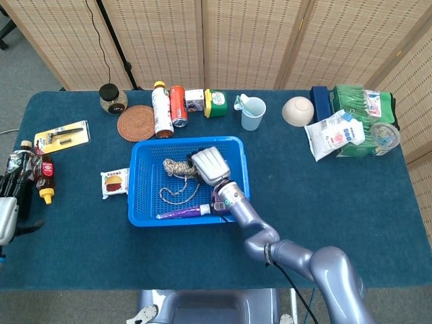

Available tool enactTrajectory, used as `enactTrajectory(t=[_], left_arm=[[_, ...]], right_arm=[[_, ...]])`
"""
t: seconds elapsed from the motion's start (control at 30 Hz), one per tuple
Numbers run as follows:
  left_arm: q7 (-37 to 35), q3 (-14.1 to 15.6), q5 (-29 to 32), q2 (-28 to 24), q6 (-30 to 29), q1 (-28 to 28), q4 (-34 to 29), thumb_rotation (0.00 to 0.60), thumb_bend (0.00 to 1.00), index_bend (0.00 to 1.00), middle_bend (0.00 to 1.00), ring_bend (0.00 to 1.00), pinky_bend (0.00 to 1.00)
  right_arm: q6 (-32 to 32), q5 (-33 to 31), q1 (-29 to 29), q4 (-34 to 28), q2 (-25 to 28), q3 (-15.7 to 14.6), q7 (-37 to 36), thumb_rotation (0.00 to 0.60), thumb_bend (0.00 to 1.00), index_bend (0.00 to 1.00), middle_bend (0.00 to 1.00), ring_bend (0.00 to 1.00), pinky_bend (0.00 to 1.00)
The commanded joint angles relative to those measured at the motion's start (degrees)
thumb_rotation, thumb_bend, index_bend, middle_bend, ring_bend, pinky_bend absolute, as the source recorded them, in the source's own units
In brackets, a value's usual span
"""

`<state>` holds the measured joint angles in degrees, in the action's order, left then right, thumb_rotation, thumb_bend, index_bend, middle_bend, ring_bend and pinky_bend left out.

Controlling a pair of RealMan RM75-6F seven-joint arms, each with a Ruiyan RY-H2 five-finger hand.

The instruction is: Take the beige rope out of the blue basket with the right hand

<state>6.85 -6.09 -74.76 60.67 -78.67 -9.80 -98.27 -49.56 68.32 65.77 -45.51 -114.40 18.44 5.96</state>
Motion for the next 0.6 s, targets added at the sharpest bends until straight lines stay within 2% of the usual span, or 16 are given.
enactTrajectory(t=[0.03,0.23,0.4,0.6], left_arm=[[0.0,0.22,-0.45,-0.04,-0.2,0.11,-0.09,0.6,0.1,0.0,0.0,0.0,0.0],[0.16,0.59,-1.14,-0.04,-0.43,0.24,-0.28,0.6,0.1,0.0,0.0,0.0,0.0],[0.31,0.76,-1.42,-0.02,-0.58,0.33,-0.4,0.6,0.1,0.0,0.0,0.0,0.0],[0.42,0.88,-1.7,0.03,-0.74,0.4,-0.42,0.6,0.1,0.0,0.0,0.0,0.0]], right_arm=[[-3.1,1.26,-2.39,-6.82,4.3,0.12,0.81,0.6,0.69,0.57,0.58,0.47,0.64],[-6.61,2.16,-5.3,-17.58,10.72,0.46,3.34,0.6,0.69,0.57,0.58,0.47,0.64],[-9.44,1.93,-7.54,-26.88,16.62,2.18,4.97,0.6,0.69,0.57,0.58,0.47,0.64],[-12.39,1.82,-9.88,-33.15,23.11,3.96,7.0,0.6,0.69,0.57,0.58,0.47,0.64]])
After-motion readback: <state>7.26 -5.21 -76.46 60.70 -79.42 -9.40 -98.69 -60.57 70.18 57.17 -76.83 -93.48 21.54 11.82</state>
